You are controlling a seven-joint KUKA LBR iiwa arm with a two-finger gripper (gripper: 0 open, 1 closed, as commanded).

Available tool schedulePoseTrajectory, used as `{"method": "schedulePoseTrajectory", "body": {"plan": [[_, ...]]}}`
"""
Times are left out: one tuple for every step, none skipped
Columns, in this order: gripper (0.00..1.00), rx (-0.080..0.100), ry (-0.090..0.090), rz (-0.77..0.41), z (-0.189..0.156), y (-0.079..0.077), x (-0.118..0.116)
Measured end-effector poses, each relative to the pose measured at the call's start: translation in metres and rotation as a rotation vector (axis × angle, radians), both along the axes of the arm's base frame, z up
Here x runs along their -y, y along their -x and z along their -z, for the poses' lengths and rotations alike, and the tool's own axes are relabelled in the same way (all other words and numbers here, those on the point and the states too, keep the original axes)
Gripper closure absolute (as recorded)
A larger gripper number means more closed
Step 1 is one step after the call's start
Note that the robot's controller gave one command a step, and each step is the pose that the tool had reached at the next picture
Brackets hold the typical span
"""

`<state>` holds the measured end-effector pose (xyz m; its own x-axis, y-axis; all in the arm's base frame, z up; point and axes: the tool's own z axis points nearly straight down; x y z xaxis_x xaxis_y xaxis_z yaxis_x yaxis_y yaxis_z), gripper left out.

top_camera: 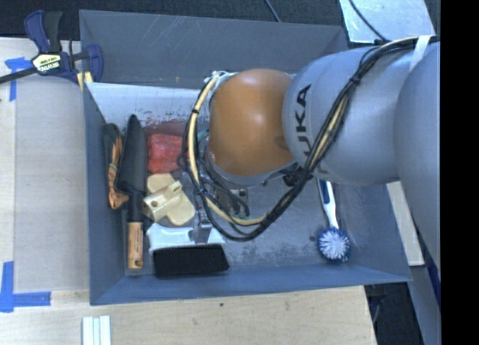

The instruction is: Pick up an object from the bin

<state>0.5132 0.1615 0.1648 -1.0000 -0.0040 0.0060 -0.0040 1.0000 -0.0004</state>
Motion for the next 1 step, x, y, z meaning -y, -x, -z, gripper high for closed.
{"method": "schedulePoseTrajectory", "body": {"plan": [[0.00, 0.008, -0.001, 0.004, -0.0046, -0.0021, 0.0009]]}}
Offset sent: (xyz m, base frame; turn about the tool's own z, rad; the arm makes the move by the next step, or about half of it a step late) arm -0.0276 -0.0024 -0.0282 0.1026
